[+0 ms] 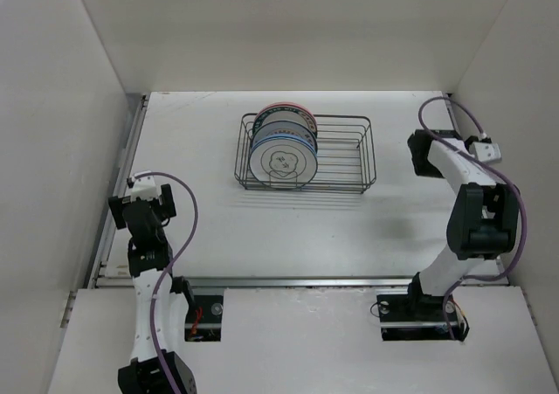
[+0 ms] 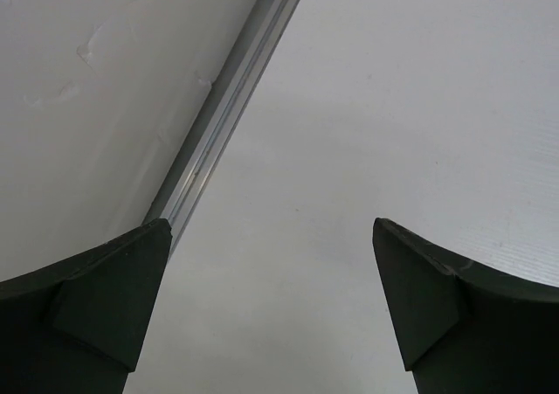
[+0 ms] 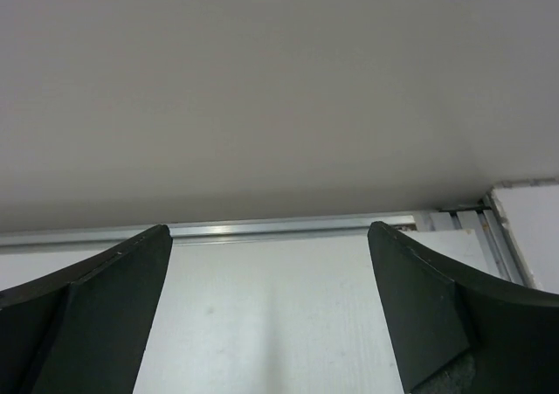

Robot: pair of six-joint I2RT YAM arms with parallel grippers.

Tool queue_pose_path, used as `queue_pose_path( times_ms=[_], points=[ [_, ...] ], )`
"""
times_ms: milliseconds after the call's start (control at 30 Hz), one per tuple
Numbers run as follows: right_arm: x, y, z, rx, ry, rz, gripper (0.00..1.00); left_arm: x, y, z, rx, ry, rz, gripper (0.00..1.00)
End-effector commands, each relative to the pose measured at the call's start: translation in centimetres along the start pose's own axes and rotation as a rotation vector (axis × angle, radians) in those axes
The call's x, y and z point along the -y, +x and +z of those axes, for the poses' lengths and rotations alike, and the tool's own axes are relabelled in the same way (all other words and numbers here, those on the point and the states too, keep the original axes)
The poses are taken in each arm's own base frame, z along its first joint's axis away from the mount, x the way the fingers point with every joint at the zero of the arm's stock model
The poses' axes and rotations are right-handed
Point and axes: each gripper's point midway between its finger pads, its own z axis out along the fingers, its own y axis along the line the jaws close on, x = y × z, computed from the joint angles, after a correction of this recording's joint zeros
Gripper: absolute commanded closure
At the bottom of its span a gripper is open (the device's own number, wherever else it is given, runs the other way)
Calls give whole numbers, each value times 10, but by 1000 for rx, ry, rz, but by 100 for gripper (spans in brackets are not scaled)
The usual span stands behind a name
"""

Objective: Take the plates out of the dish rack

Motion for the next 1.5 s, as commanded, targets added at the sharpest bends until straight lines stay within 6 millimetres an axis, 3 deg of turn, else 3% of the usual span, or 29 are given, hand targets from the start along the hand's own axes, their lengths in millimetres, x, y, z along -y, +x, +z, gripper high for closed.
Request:
queue_pose_path(
  times_ms=[0,67,100,133,167,200,233,267,300,333,367,400,433,467,500,533,567,600,667,700,767,800,900,1067,1233,1433,1467],
  points=[
    [-30,-83,-30,80,-108,-33,0,-1,-12,0,51,-4,2,0],
    [-43,-101,-53,21,-172,-78,0,2,-12,0,54,14,2,0],
    [-60,-104,-72,-57,-242,-76,0,7,-8,0,41,44,29,0],
    [-84,-117,-106,-94,-375,-116,0,8,-29,-3,75,69,41,0],
    [-94,-120,-123,-57,-510,-427,0,9,-38,-4,77,100,97,0],
    [-134,-132,-158,-65,-712,-321,0,26,-37,-11,43,211,139,0],
    [-155,-99,-228,-151,-1118,-441,0,29,-48,-15,38,245,155,0],
    [-153,-110,-263,-142,-1327,-441,0,33,-83,-18,69,279,162,0],
    [-152,-116,-296,-119,-1511,-460,0,39,-86,-22,25,319,172,0],
    [-145,-118,-350,-143,-1779,-427,0,44,-94,-22,3,346,182,0],
    [-141,-116,-369,-143,-1878,-425,0,50,-122,-16,-9,381,205,0],
    [-137,-120,-386,-131,-1956,-408,0,61,-129,-15,-43,433,239,0],
    [-136,-118,-399,-123,-2005,-409,0,66,-115,-20,-165,489,284,0],
    [-136,-106,-418,-126,-2050,-446,0,70,-118,-19,-226,515,297,0],
    [-134,-98,-426,-125,-2065,-492,0,79,-145,-7,-261,543,311,0],
    [-133,-89,-432,-108,-2080,-554,3,84,-130,-22,-410,615,326,0],
    [-127,-75,-434,-123,-2072,-639,8,87,-135,-23,-465,651,325,0],
    [-123,-68,-446,-113,-2090,-682,12,97,-155,-12,-485,679,321,0],
    [-113,-59,-454,-81,-2122,-737,23,109,-157,-16,-551,735,281,0],
    [-106,-48,-462,-79,-2133,-760,36,114,-160,-12,-559,737,253,0],
    [-97,-49,-468,-52,-2153,-755,49,134,-168,-6,-537,763,205,0],
    [-92,-42,-475,-44,-2163,-765,62,140,-172,-6,-521,769,195,0],
    [-84,-41,-482,-19,-2180,-770,76,166,-166,-9,-509,808,196,0],
    [-83,-12,-499,-16,-2192,-868,75,178,-156,-14,-484,785,261,0],
    [-93,11,-494,-8,-2131,-934,75,182,-147,-17,-496,776,306,0],
    [-112,30,-495,8,-2054,-967,75,184,-141,-17,-522,765,270,0],
    [-114,25,-496,15,-2048,-955,75,184,-141,-17,-522,765,270,0]
  ],
)
